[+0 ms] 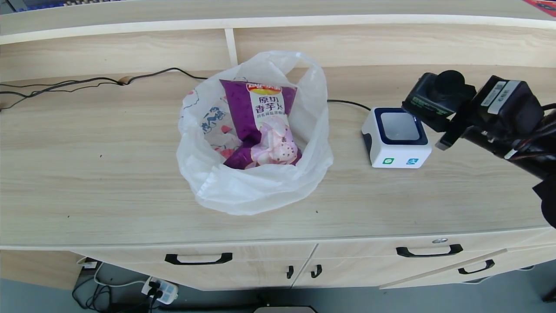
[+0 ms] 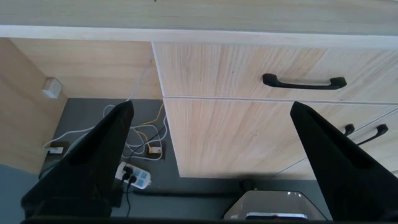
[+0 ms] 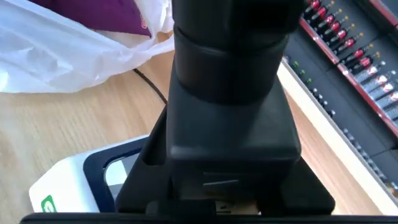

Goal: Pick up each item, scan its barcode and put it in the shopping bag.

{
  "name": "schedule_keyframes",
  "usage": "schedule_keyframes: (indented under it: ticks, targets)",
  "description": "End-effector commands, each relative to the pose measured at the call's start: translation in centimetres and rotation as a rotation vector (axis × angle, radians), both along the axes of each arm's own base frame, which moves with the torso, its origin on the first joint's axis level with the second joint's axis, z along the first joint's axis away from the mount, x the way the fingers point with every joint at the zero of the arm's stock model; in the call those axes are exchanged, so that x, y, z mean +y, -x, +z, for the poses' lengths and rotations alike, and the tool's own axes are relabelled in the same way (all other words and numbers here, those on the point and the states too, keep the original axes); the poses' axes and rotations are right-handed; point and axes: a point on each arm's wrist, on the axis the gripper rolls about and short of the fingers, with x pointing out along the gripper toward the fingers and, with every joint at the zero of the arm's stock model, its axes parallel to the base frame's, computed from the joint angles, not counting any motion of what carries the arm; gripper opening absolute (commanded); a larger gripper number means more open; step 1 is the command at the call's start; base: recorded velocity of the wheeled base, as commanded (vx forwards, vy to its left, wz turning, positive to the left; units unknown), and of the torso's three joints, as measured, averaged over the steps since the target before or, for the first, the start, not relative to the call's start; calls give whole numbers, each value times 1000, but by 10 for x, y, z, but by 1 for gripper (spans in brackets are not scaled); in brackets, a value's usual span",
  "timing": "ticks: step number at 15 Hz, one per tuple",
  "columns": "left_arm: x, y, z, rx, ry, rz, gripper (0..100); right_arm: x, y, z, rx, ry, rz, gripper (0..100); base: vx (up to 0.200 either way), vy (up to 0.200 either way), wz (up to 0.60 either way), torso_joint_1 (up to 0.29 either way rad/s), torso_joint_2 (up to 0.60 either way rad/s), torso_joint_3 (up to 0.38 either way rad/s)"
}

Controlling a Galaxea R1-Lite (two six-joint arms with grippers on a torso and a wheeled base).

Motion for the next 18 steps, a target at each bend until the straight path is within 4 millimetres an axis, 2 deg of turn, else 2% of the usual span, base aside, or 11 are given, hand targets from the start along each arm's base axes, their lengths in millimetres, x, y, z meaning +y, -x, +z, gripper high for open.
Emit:
schedule_keyframes:
  ticks: [1, 3, 6, 10, 12, 14, 18]
  targets:
    - [0, 0, 0, -1, -3, 0, 100, 2, -26, 0, -65, 54, 42, 0, 0, 0, 0, 0, 0, 0]
    - [0, 0, 1, -5, -3, 0, 100, 2, -34, 8, -118, 78, 63, 0, 0, 0, 0, 0, 0, 0]
    - [0, 0, 1, -5, -1, 0, 100, 0, -41, -10, -66, 84, 49, 0, 0, 0, 0, 0, 0, 0]
    - [0, 0, 1, -4, -3, 0, 100, -1, -35, -6, -72, 79, 44, 0, 0, 0, 0, 0, 0, 0]
    - [0, 0, 1, -4, -1, 0, 100, -2, -27, 0, -81, 72, 33, 0, 0, 0, 0, 0, 0, 0]
    - [0, 0, 1, -4, -3, 0, 100, -3, -10, 3, -62, 41, -13, 0, 0, 0, 0, 0, 0, 0]
    - [0, 0, 0, -1, -1, 0, 100, 19, 29, 2, 44, -109, -54, 0, 0, 0, 0, 0, 0, 0]
